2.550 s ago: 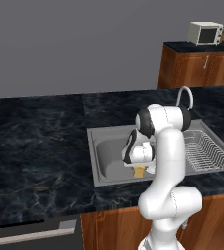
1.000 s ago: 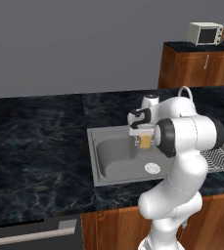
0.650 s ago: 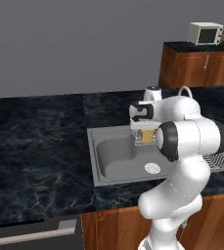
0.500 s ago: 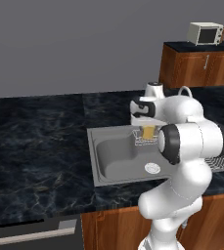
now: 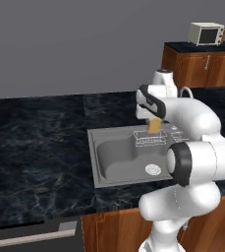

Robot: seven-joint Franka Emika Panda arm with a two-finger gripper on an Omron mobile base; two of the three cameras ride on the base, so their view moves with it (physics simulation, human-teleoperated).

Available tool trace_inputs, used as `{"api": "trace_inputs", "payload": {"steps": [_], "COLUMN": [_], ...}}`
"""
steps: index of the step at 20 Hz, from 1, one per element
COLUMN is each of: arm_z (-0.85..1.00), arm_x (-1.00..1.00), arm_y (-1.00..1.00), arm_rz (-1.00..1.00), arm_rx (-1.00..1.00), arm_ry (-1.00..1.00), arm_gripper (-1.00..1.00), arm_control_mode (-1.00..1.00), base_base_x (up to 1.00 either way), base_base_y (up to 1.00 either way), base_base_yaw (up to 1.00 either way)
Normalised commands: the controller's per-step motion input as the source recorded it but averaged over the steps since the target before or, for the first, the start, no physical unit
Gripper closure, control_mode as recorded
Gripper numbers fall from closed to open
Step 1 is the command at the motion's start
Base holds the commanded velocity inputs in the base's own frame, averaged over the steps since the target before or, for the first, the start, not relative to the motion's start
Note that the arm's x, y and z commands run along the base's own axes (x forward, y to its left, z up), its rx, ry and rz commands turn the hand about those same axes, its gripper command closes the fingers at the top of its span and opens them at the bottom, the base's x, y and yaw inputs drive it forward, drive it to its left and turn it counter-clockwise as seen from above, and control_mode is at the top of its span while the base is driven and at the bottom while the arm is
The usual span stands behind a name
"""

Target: Pick up the sponge and sponge from the sink, and place them back in the cabinet, and close the cabinet doors.

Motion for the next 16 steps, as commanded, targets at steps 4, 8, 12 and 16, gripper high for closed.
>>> {"api": "trace_inputs", "payload": {"steps": [4,8,12,16], "arm_z": [0.54,0.64,0.66,0.78], "arm_x": [-0.69,-0.52,-0.48,-0.35], "arm_y": [0.0,0.0,0.0,0.0], "arm_rz": [0.06,0.01,0.0,0.0], "arm_rx": [-0.03,-0.01,0.0,0.0], "arm_ry": [-0.12,-0.09,-0.06,0.0], "arm_gripper": [1.0,1.0,1.0,1.0], "arm_control_mode": [-1.0,-1.0,-1.0,-1.0], "base_base_x": [0.0,0.0,0.0,0.0], "base_base_y": [0.0,0.0,0.0,0.0], "base_base_yaw": [0.0,0.0,0.0,0.0]}}
